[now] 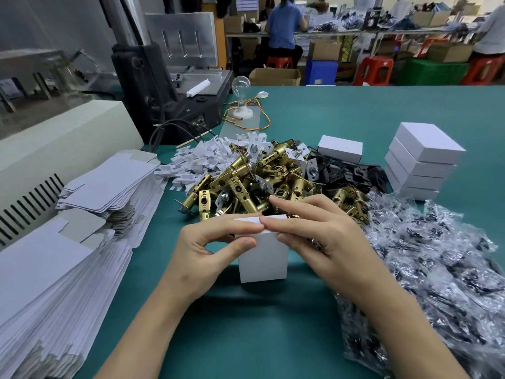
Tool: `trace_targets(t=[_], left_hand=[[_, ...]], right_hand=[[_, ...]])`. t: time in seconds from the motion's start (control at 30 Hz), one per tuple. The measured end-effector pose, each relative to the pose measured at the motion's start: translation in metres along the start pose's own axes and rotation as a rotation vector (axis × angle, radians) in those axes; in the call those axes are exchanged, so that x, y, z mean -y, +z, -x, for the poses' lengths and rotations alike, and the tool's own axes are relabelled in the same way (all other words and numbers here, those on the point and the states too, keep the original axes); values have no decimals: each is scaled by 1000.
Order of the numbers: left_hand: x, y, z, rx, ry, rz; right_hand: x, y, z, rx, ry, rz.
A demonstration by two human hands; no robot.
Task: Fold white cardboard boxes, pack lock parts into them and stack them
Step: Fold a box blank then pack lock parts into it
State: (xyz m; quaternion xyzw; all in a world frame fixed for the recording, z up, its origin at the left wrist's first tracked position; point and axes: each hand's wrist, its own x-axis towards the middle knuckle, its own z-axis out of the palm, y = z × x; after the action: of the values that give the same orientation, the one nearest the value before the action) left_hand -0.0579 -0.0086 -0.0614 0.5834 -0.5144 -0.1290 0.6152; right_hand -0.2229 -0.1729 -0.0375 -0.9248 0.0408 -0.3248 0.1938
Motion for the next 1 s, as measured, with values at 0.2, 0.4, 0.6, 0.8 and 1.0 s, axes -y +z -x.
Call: trace_targets(t=[0.2, 0.4, 0.6, 0.8, 1.0], left_hand=[[0, 0, 2, 37, -133, -21], [11, -2, 1, 210, -343, -5], [11, -4, 0, 99, -405, 136], [11, -13, -3, 63, -547, 299], [10, -12, -4, 122, -558, 320]], right_hand=[[1, 4, 2, -49, 57, -2], [4, 10, 3, -97, 88, -14], [9, 0, -1, -24, 211, -55], [25, -25, -37, 325, -22, 321], [39, -28, -68, 567, -246, 535]])
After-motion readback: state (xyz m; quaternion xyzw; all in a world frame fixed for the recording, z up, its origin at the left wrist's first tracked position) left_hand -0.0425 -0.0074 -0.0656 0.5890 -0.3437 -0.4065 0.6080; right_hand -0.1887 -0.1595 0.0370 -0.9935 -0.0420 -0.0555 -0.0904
